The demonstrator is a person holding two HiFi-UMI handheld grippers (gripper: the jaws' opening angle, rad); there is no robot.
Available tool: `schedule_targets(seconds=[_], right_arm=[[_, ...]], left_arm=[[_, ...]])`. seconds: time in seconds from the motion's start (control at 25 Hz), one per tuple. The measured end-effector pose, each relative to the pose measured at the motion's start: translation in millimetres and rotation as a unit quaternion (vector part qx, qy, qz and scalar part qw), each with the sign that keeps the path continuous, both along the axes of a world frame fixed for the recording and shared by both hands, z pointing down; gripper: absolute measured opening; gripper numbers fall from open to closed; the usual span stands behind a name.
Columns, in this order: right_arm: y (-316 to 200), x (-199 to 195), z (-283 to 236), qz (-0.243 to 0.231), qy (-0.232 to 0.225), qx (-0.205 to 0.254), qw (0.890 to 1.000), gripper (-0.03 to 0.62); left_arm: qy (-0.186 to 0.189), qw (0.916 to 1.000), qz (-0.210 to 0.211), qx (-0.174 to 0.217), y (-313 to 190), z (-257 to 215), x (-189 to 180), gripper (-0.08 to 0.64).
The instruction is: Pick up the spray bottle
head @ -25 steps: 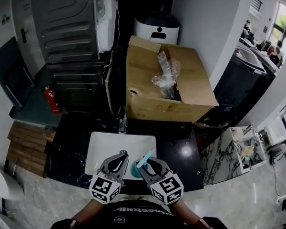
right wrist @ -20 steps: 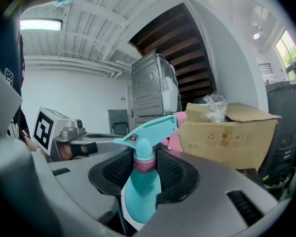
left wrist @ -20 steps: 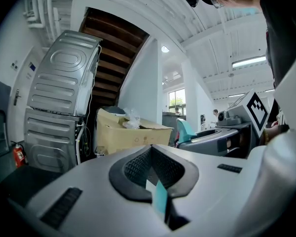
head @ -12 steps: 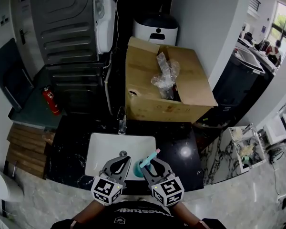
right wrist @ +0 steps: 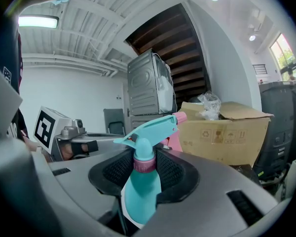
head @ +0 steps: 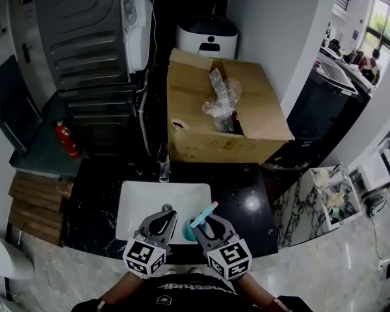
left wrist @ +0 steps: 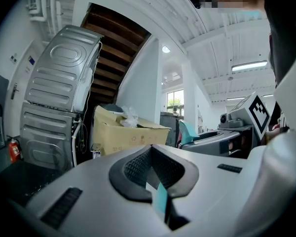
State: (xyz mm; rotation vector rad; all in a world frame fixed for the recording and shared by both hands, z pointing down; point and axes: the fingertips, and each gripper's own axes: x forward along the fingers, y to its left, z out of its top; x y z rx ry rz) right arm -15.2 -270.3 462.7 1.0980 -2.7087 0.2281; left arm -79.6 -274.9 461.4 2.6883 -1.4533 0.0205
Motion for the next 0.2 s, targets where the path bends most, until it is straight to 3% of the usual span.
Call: schedule_targets(seconds=[0.2], right_arm=[[0.4,2.6,0.9,0.001,0.005,0.001,1.000,0.172]], left_arm=[[0.001,1.0000,0.004,0.001,-0.2,-0.4,3.1,0.014]])
